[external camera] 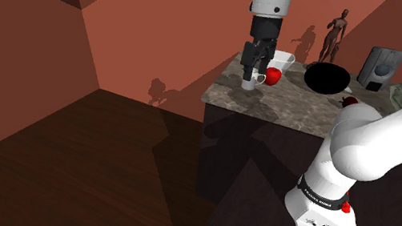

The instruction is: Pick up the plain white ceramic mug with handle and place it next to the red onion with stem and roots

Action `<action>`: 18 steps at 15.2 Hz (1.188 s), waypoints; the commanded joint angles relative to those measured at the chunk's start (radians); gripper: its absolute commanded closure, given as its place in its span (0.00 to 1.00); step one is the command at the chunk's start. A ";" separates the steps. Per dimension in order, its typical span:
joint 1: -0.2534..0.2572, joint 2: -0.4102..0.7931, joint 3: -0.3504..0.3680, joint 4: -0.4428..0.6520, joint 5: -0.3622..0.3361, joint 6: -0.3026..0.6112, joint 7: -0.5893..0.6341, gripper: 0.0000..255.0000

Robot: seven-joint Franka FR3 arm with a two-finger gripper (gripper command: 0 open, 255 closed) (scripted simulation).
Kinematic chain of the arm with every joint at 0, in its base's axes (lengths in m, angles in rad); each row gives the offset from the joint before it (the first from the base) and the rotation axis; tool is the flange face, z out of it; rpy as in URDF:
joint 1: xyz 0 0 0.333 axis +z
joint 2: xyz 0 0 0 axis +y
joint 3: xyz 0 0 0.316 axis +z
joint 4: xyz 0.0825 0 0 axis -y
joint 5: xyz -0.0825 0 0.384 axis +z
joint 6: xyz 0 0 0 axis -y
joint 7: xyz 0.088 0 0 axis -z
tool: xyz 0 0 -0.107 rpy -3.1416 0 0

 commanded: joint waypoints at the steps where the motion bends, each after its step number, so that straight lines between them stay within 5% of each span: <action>1: 0.000 0.000 0.000 0.000 0.000 0.000 0.000 0.00; 18: -0.113 0.369 -0.285 0.082 -0.150 0.353 -0.278 0.00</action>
